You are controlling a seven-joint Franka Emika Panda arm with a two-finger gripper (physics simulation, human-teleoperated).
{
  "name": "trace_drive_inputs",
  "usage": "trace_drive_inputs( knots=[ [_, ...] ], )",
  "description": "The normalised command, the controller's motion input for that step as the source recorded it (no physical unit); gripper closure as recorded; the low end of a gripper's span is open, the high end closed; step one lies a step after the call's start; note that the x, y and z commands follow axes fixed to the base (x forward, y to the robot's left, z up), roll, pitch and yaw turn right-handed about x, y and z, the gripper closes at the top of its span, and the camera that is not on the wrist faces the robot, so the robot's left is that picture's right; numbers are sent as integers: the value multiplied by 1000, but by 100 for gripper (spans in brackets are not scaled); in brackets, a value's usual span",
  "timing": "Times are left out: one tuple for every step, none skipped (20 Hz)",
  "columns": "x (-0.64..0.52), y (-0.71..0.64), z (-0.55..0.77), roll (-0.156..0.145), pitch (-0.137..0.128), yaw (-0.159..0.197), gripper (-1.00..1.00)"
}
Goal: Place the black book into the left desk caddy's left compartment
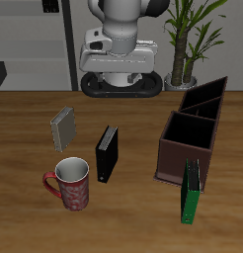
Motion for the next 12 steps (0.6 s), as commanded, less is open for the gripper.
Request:
trace_drive_inputs(
  knots=[
    [-130, -23, -69, -5, -19, 50, -100],
    [87, -78, -52, 9, 19, 12, -100],
    [33, -208, -11, -93, -10, -58, -100],
    [24, 14, -2, 44, -9, 9, -100],
    [37, -119, -7, -14, -8, 31, -100],
    [116, -73, 8, 22, -17, 59, -100],
    [181, -246, 25, 14, -38, 41, -100],
    [53, -273, -13, -75, -6, -86, -100],
    [154, -290, -13, -27, 31, -94, -100],
    [181, -192, -2, 20, -14, -4, -100],
    [116, -357, 0, -78, -19, -33, -100],
    [148, -270, 1, -33, -17, -100, -100]
  ],
)
